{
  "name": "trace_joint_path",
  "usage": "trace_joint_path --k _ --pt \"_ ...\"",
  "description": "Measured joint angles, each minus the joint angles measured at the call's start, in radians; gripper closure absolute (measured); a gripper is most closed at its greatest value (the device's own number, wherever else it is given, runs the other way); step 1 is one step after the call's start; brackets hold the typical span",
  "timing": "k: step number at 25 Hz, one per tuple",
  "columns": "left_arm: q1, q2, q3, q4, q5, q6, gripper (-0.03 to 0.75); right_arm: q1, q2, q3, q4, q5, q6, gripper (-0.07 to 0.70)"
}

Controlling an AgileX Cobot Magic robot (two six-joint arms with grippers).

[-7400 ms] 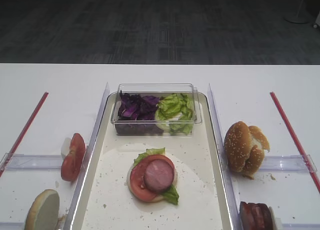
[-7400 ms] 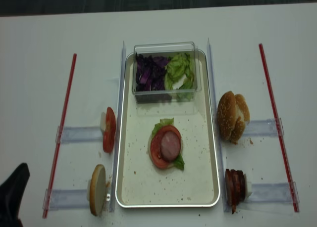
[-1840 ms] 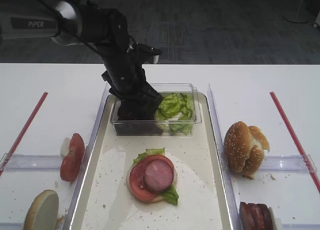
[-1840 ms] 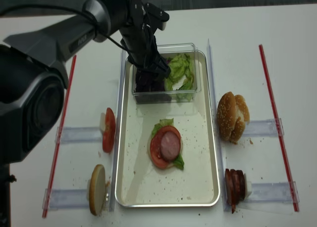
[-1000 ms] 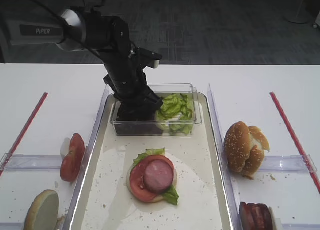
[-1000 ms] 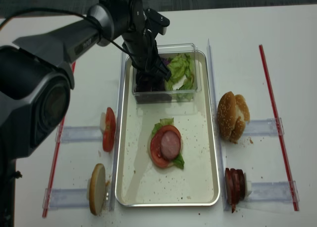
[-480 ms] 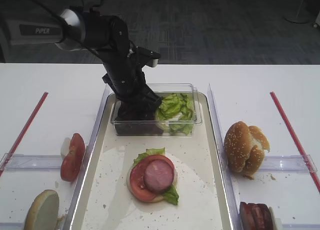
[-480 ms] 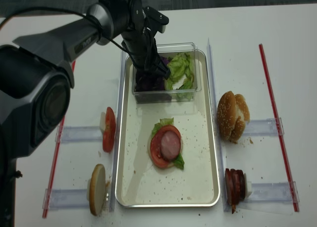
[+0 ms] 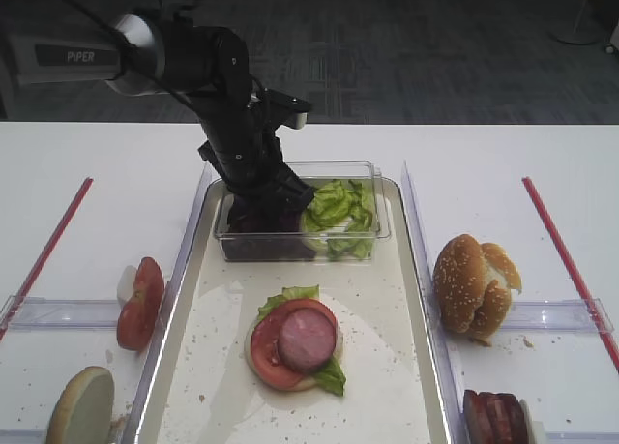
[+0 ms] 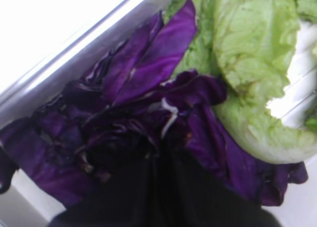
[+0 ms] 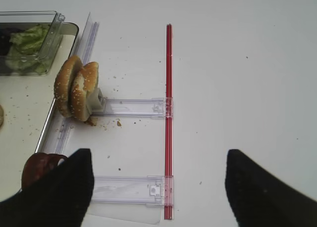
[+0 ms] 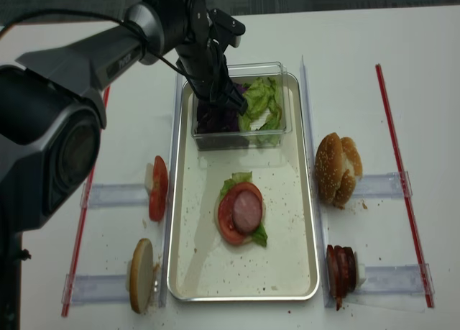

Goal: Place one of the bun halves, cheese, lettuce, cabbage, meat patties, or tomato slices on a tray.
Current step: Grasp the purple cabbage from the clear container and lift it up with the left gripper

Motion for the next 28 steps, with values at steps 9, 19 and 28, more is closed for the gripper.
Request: trace_joint_path --k 9,19,28 --pt "0.0 -0.009 0.0 0.0 0.023 0.0 0.694 0.0 0.0 0.0 0.0 0.0 0.0 0.061" --pt "0.0 -0.098 -0.027 0.008 0.116 0.0 0.695 0.0 0.0 0.0 0.0 0.0 0.0 0.061" --pt "0.0 -0.105 -0.169 0.019 0.279 0.0 0.695 0.0 0.0 0.0 0.0 0.0 0.0 0.061"
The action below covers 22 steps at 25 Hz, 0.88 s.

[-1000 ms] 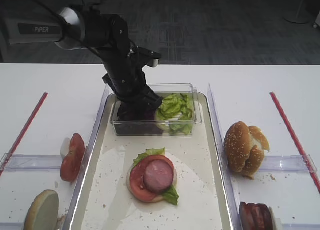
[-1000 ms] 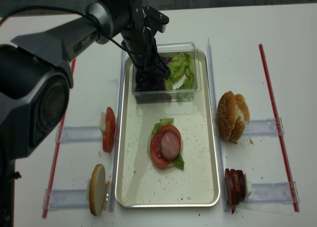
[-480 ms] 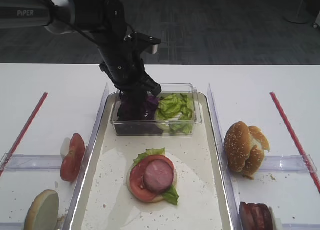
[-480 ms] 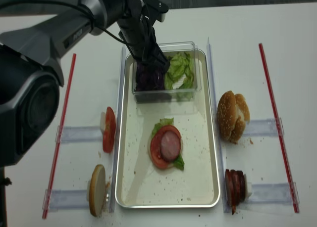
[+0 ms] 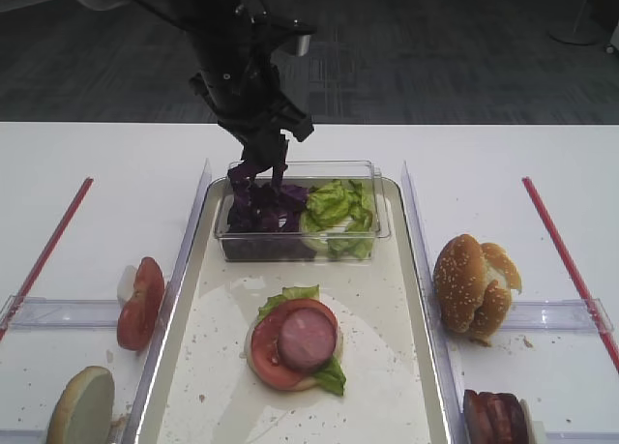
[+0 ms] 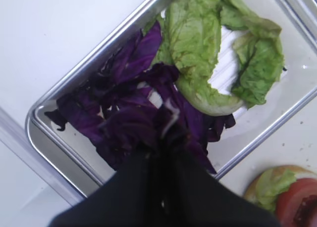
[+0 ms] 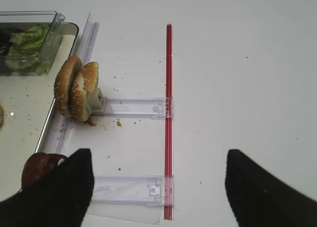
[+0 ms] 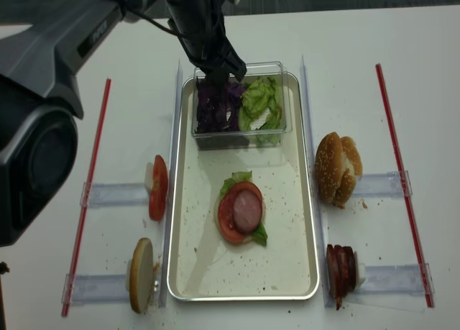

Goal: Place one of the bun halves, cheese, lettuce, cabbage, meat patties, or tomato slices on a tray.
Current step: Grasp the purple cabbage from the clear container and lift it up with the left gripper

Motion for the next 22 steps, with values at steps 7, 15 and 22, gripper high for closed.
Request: trace_joint_path --k 7,15,22 --pt "0.0 0.0 -0.096 0.0 0.026 -0.011 0.695 0.0 0.0 0.0 0.0 0.0 0.0 0.061" --pt "0.0 0.0 -0.106 0.01 0.03 -0.021 0.695 0.0 0.0 0.0 0.0 0.0 0.0 0.061" --pt "0.0 0.0 -0.107 0.036 0.032 -0.024 0.695 0.0 0.0 0.0 0.0 0.0 0.0 0.061"
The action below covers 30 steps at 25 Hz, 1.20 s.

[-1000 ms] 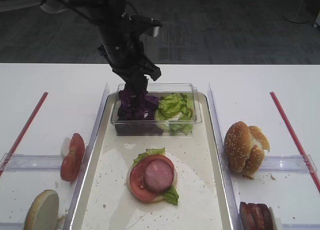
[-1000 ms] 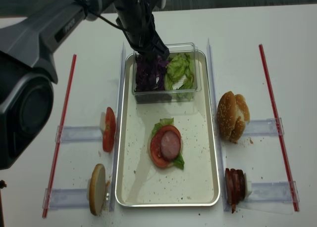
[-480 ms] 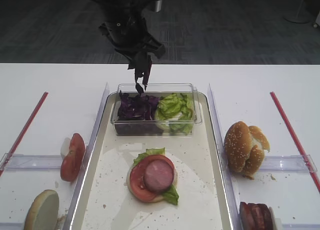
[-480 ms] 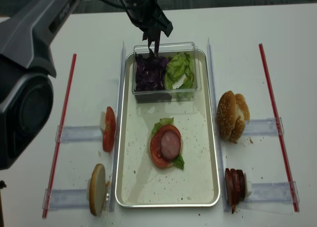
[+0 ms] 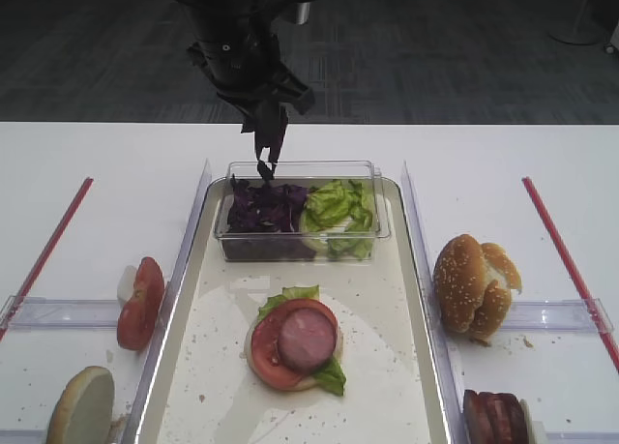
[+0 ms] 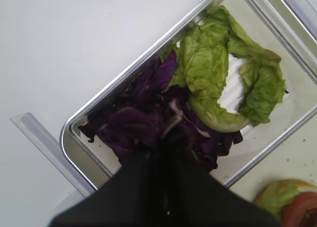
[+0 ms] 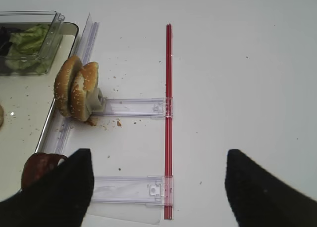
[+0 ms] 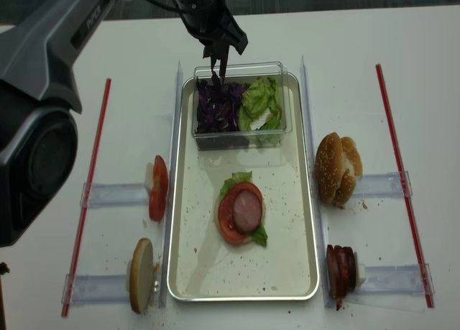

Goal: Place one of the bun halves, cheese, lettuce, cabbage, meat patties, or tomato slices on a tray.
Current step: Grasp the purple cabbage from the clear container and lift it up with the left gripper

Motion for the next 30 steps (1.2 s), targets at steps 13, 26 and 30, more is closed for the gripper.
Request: trace_joint_path --k 13,26,30 --pt "0.0 -0.025 0.0 -0.026 0.0 -0.006 0.695 0.0 0.0 0.0 0.0 0.0 0.0 0.061" --pt "-0.03 -0.117 0.0 -0.073 0.008 -0.006 0.696 0.0 0.0 0.0 0.0 0.0 0.0 0.061" --pt "-0.064 -0.145 0.002 -0.069 0.008 -0.006 0.696 0.0 0.0 0.0 0.0 0.0 0.0 0.061"
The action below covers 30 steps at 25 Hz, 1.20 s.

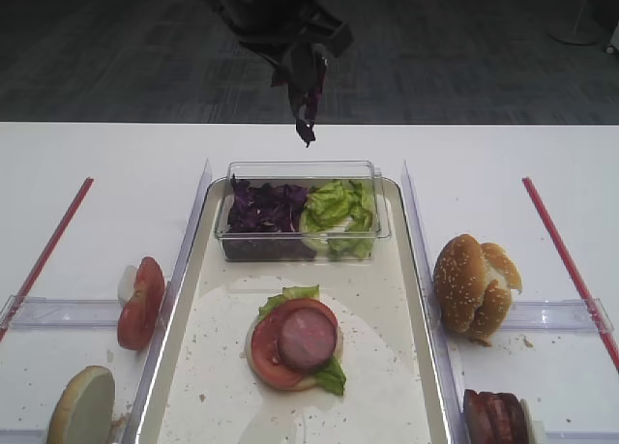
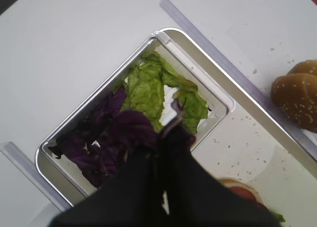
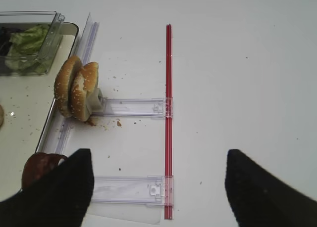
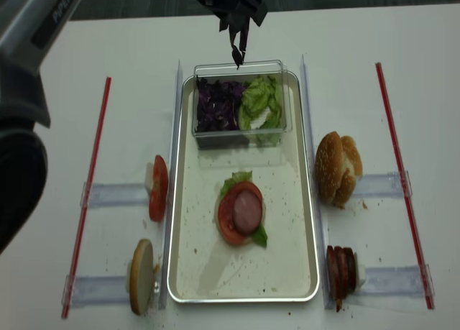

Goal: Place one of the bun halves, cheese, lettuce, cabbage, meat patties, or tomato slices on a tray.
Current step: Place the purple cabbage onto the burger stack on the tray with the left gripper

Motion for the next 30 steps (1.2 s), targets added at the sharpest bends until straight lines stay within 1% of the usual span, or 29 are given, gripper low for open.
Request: trace_joint_path --k 2,5,10,15,20,30 --pt "-0.011 -0.016 0.006 0.004 0.0 0.0 0.697 0.0 0.0 0.0 0.0 0.0 0.0 0.061" --pt "-0.025 -0.043 0.041 0.012 0.0 0.0 0.696 0.0 0.0 0.0 0.0 0.0 0.0 0.061" --pt "-0.049 -0.107 0.151 0.014 0.0 0.0 0.697 0.0 0.0 0.0 0.0 0.0 0.0 0.061" --pt "-0.089 -0.193 0.249 0.014 0.0 0.0 0.697 0.0 0.0 0.0 0.0 0.0 0.0 0.061" --pt "-0.148 -0.267 0.341 0.014 0.0 -0.003 0.697 0.0 0.0 0.0 0.0 0.0 0.0 0.061" --pt "-0.255 -0.376 0.481 -0.005 0.0 -0.045 0.697 0.0 0.0 0.0 0.0 0.0 0.0 0.061"
